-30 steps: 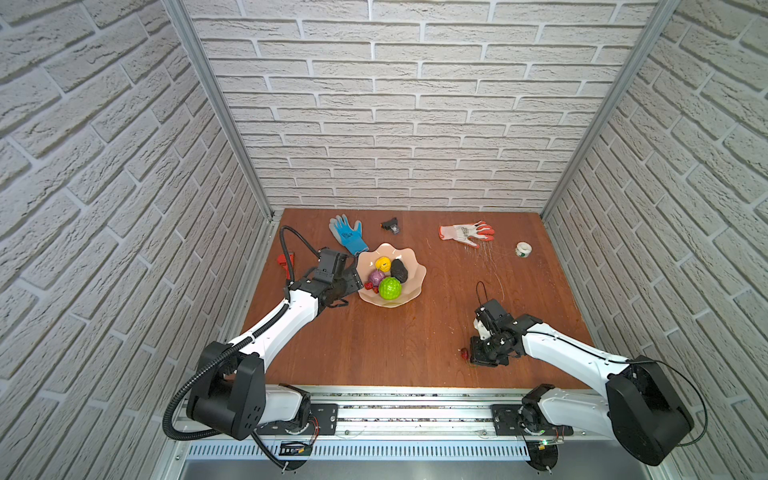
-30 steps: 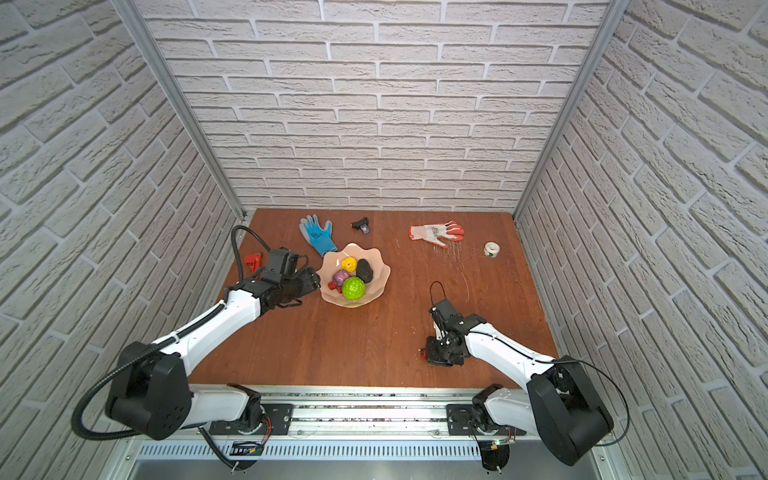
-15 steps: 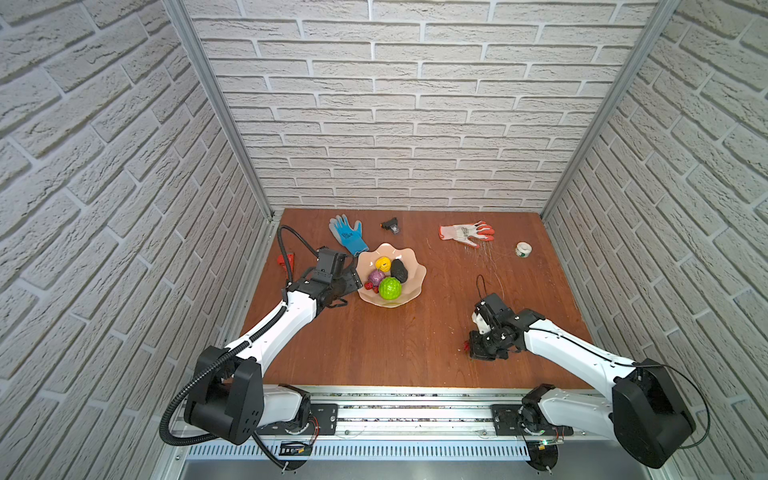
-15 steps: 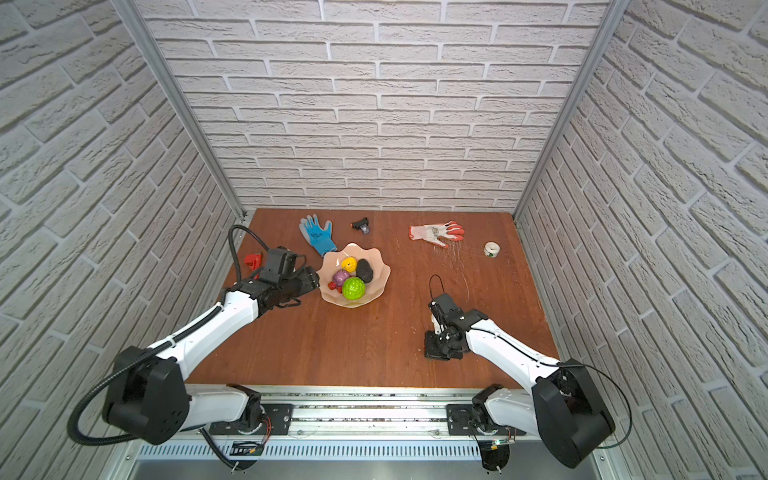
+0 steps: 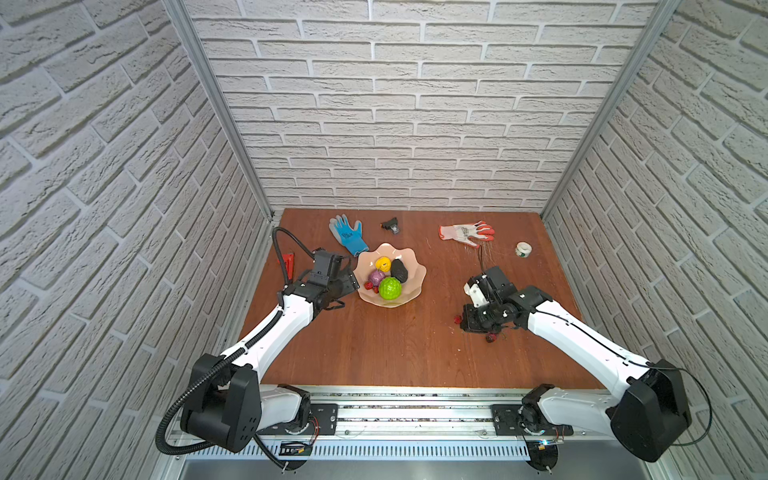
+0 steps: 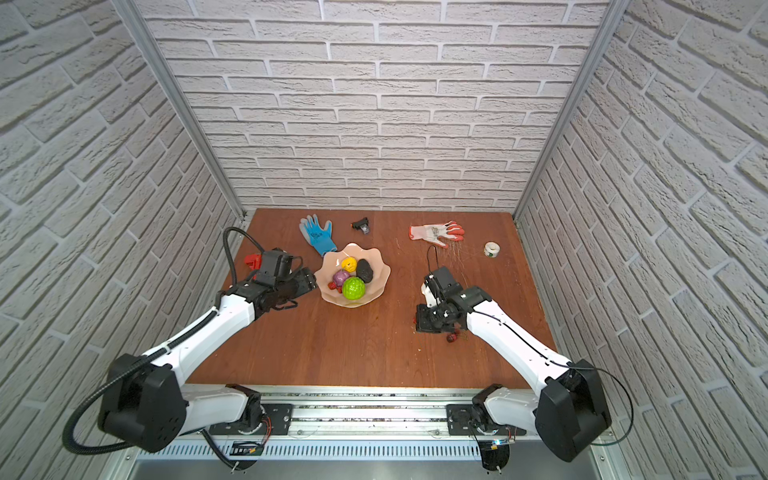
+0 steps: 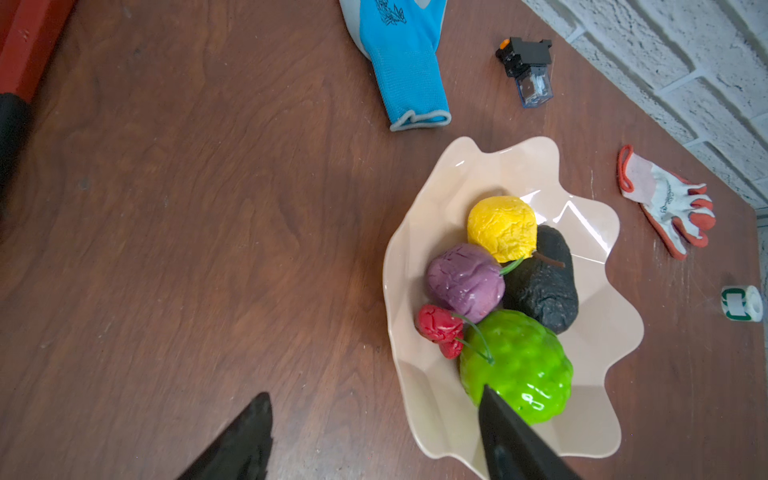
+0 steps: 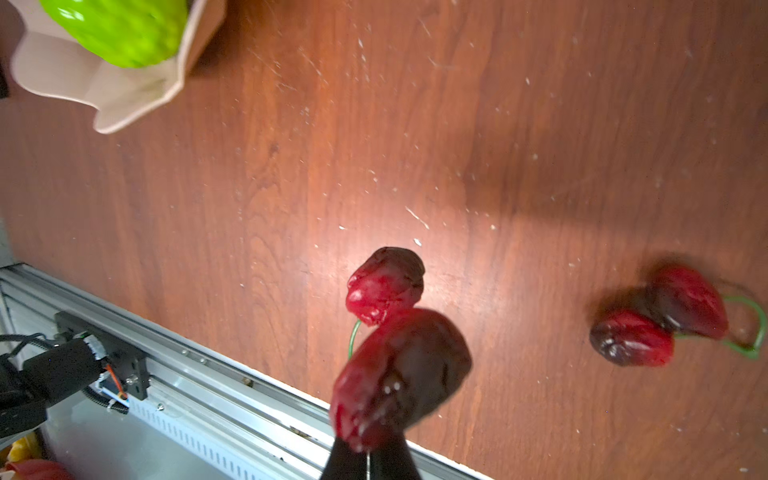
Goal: Place and organize the fake fruits in the fruit bowl
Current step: 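Close the right gripper on the cherry stems and lift toward the bowl, then lower the second cherry pair into the bowl beside the avocado with the right gripper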
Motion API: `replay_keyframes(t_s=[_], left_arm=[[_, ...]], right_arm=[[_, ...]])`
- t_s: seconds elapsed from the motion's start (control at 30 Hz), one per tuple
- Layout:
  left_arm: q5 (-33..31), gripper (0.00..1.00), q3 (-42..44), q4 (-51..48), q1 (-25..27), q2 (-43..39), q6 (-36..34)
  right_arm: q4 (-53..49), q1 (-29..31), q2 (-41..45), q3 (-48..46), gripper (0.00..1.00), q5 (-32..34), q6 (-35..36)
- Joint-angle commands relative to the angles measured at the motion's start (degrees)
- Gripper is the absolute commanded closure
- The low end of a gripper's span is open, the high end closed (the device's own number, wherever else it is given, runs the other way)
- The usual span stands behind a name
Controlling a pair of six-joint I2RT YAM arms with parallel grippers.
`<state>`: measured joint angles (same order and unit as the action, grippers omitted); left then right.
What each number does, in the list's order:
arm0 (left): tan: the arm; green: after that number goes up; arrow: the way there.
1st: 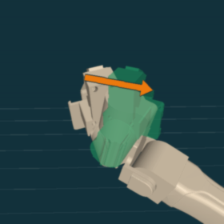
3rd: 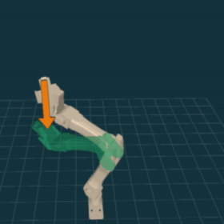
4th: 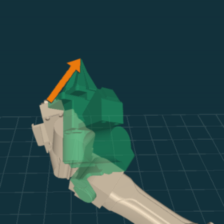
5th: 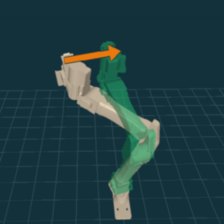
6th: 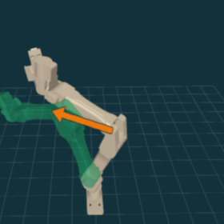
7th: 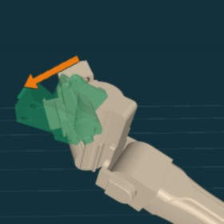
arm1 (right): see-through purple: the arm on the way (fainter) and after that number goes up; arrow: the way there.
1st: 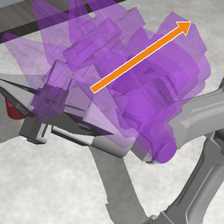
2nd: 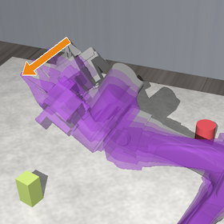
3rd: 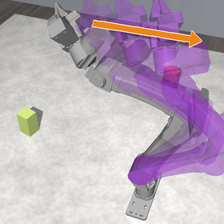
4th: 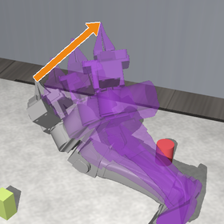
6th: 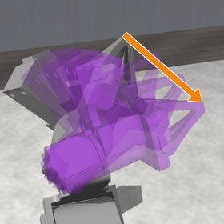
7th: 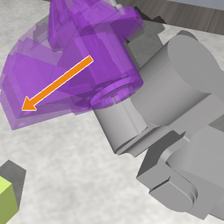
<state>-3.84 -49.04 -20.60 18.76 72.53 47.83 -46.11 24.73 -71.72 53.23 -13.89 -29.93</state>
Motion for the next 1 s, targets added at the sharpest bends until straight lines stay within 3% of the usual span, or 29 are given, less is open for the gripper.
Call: replay_keyframes(t_s=[0.0,0.27,0.5,0.97], left_arm=[[-1.09,0.22,0.80,-1.21,-0.67,-1.59,0.05],[-1.25,0.22,2.00,-3.04,-1.36,-4.52,0.79],[-1.30,0.22,2.59,-4.80,-1.54,-7.88,1.56],[-0.88,0.22,2.63,-5.33,-1.94,-8.99,1.78]], right_arm=[[1.43,-0.21,-2.95,4.80,0.94,-2.79,1.75],[5.05,-0.21,-17.56,21.48,0.95,-7.01,7.08],[9.83,0.09,-30.09,31.98,0.94,-12.87,7.70],[12.14,3.04,-38.34,34.17,0.94,-12.58,7.90]])
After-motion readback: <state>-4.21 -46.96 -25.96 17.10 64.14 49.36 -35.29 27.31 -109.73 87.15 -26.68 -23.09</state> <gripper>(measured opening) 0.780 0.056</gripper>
